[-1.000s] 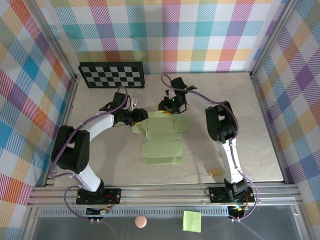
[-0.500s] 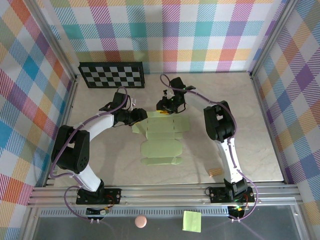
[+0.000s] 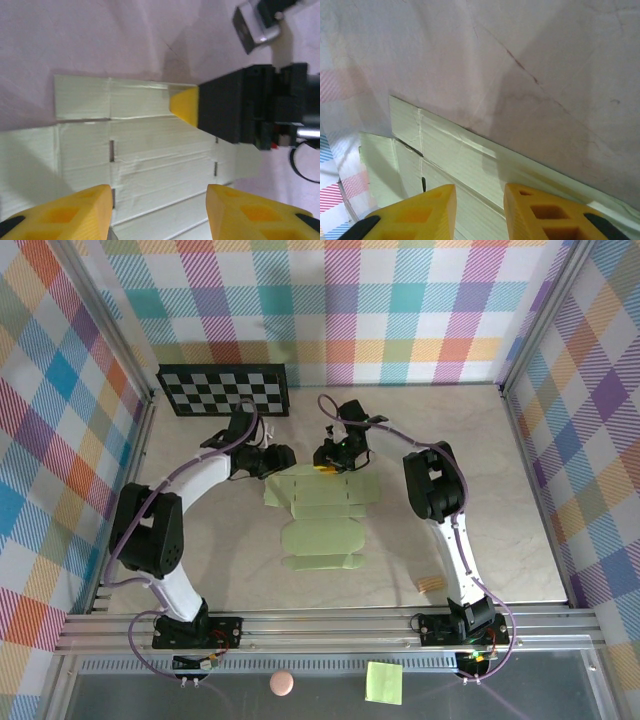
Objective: Fold the paper box
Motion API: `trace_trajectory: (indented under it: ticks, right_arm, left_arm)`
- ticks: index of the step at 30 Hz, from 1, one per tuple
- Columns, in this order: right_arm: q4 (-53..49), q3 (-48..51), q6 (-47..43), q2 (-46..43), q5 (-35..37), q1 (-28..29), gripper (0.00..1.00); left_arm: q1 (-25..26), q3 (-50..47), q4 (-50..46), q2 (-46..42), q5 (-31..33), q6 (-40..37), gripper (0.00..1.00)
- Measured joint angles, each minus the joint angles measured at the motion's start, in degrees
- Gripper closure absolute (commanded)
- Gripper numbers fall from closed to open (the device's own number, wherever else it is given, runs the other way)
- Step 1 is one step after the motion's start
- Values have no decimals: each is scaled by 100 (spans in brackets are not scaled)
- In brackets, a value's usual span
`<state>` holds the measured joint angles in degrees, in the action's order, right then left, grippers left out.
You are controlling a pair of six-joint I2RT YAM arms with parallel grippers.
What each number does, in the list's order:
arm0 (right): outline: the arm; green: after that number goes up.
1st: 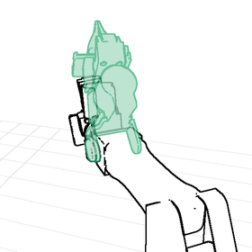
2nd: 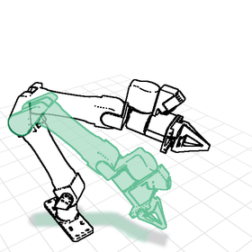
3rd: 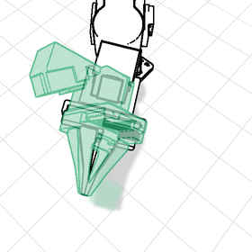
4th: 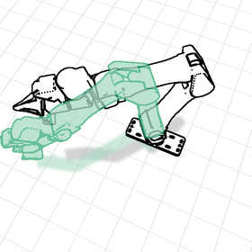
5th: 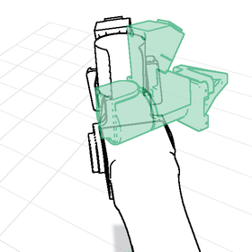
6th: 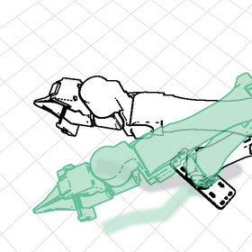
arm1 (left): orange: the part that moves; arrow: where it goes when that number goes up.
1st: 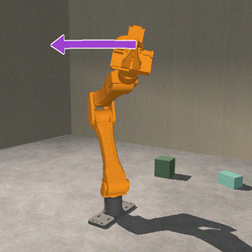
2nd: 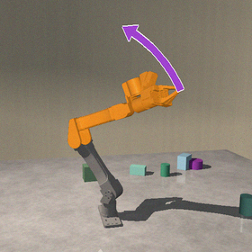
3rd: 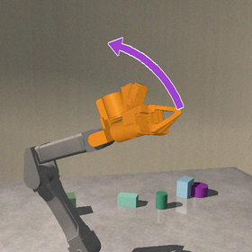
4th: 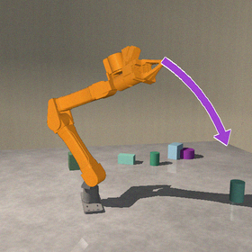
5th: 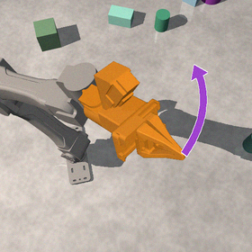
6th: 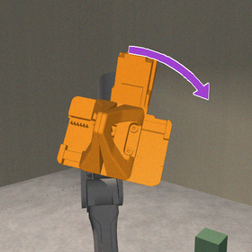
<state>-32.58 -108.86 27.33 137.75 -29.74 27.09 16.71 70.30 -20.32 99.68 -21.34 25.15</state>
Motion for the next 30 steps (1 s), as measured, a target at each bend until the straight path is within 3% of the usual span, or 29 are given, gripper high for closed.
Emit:
trace_trajectory:
  ticks: [15, 30]
  right_arm:
    - [-131, -7, -85, -33, 129, 26, 68]
    - [-160, 26, -81, -66, 168, 33, 68]
  left_arm:
    - [-2, 1886, -1408, 1858, 750, -660, 50]
    - [-15, 2072, -1504, 2284, 509, -669, 50]
